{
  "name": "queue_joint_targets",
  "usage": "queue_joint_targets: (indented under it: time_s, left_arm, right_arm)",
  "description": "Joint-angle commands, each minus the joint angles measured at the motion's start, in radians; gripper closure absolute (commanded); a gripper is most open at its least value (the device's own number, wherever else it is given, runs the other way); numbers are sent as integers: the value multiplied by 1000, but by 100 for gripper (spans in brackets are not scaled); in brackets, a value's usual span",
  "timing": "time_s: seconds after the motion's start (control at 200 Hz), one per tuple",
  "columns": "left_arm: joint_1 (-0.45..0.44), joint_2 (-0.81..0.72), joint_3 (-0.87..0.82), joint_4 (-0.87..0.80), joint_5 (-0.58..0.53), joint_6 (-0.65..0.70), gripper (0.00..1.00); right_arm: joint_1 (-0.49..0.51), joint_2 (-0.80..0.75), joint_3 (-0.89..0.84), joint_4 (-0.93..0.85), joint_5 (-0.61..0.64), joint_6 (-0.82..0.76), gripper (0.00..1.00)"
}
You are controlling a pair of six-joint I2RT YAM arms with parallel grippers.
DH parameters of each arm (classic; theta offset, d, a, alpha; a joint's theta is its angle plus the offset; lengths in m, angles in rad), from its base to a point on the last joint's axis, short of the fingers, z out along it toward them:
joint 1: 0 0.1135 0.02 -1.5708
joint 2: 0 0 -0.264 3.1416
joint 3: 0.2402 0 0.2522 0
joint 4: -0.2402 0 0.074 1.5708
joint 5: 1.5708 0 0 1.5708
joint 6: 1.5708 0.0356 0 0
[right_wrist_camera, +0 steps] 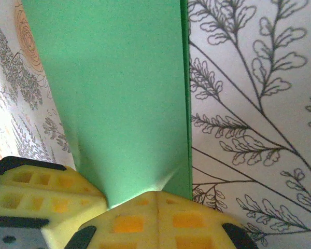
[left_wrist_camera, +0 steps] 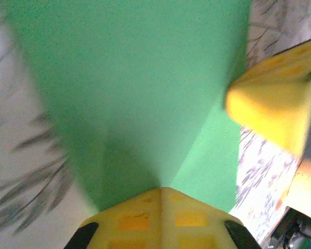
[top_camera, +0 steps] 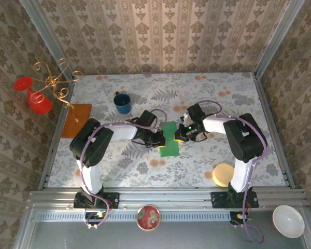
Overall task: Fold a paper plane with a square sheet of paper (pick it up from the middle)
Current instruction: First fold the square sheet of paper in half at the center of the table.
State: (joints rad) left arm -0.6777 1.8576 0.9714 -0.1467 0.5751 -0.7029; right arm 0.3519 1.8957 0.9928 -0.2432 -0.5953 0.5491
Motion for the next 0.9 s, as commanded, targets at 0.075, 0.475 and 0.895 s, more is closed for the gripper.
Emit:
queue_joint_targets:
  time_s: [0.075, 0.475, 0.895]
  left_arm:
    - [62, -111, -122, -128, -43, 22, 100]
    - [-62, -66, -10, 65, -3, -105, 100]
    - [-1, -209, -251, -56, -118, -160, 100]
  right_arm:
    - [-14, 99, -102, -258, 293, 6, 96]
    - [-12, 100, -106, -252, 294, 10, 96]
    - [-13, 94, -104, -254, 292, 5, 96]
